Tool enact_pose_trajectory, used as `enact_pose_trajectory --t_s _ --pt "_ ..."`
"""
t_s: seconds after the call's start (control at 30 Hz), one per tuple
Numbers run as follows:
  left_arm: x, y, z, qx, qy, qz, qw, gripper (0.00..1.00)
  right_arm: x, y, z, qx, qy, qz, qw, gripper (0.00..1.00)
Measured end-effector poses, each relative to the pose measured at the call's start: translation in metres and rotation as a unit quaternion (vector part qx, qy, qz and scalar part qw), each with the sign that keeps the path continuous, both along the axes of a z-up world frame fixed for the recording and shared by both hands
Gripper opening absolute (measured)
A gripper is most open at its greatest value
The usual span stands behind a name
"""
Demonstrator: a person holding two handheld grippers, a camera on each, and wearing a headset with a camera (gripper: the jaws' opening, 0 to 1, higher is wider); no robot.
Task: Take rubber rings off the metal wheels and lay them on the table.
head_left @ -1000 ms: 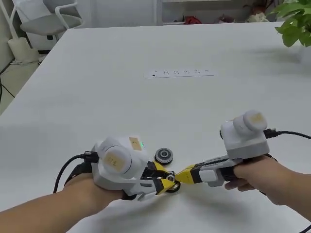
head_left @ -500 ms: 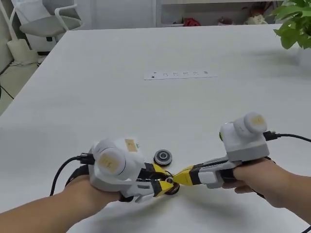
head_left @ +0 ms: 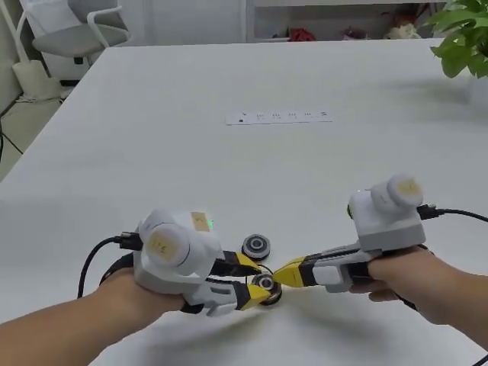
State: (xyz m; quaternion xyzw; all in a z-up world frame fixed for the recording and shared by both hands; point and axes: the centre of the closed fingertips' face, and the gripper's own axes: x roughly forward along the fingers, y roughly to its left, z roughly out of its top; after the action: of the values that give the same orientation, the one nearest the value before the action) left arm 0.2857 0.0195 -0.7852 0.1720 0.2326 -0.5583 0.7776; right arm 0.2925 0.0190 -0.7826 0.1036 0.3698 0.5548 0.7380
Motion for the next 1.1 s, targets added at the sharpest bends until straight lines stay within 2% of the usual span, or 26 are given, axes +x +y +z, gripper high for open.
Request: enact_pose_trajectory --t_s 0.3,0.63,0.87,1.1 --pt "-0.005 0.01 0.014 -0.018 0.0 0.005 0.9998 0.29 -0.002 0.001 0.008 0.01 0.003 -0.008 0.9999 0.0" --pt "-0.005 0.023 0.034 -0.048 -0.007 0.027 0.9985 0.41 -0.004 0.007 0.015 0.018 0.005 0.003 0.9998 0.0" --pt "-0.005 0.031 0.041 -0.056 -0.014 0.037 0.9976 0.51 -0.002 0.009 0.019 0.021 0.002 0.009 0.9997 0.0" --pt "-0.006 0.043 0.048 -0.063 -0.02 0.05 0.9966 0.55 0.0 0.019 0.024 0.026 -0.003 0.016 0.9995 0.0"
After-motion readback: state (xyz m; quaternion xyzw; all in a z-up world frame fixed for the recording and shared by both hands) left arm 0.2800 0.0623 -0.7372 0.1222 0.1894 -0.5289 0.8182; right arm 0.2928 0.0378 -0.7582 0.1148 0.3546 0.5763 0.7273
